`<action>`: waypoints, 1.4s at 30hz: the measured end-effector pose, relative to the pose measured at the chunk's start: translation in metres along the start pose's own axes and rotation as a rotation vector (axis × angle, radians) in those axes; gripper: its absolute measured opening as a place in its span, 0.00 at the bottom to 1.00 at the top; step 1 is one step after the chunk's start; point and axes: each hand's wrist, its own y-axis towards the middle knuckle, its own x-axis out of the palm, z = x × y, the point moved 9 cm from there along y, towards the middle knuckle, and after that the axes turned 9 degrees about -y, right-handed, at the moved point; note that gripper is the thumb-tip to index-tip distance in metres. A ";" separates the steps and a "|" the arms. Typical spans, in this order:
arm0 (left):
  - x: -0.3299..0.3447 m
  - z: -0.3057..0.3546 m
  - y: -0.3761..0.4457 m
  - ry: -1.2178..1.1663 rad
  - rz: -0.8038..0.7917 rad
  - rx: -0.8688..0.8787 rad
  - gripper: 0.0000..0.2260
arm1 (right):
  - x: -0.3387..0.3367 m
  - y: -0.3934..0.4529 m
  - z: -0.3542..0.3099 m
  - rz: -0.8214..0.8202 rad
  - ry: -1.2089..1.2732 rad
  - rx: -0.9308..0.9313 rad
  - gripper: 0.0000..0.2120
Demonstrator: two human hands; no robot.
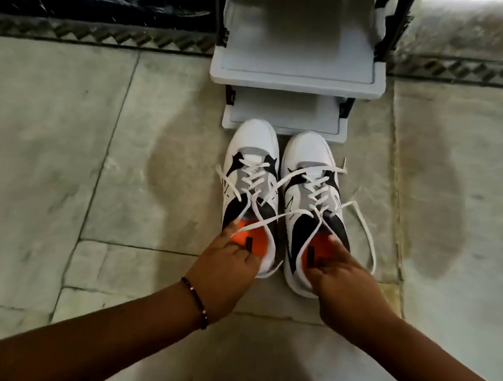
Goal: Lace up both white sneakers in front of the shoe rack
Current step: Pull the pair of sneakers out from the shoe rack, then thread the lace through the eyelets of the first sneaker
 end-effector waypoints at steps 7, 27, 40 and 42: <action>0.004 0.001 0.020 0.065 -0.243 0.070 0.08 | -0.009 0.010 0.003 -0.242 0.124 -0.129 0.09; -0.067 -0.094 -0.008 -0.653 0.463 -0.295 0.14 | -0.062 0.051 0.093 0.053 0.862 0.628 0.22; 0.030 -0.088 -0.022 -0.989 0.378 -0.573 0.32 | -0.064 0.074 0.028 0.140 0.471 0.388 0.17; 0.025 -0.086 -0.025 -0.953 0.399 -0.549 0.33 | -0.053 0.081 0.007 0.047 0.392 0.345 0.18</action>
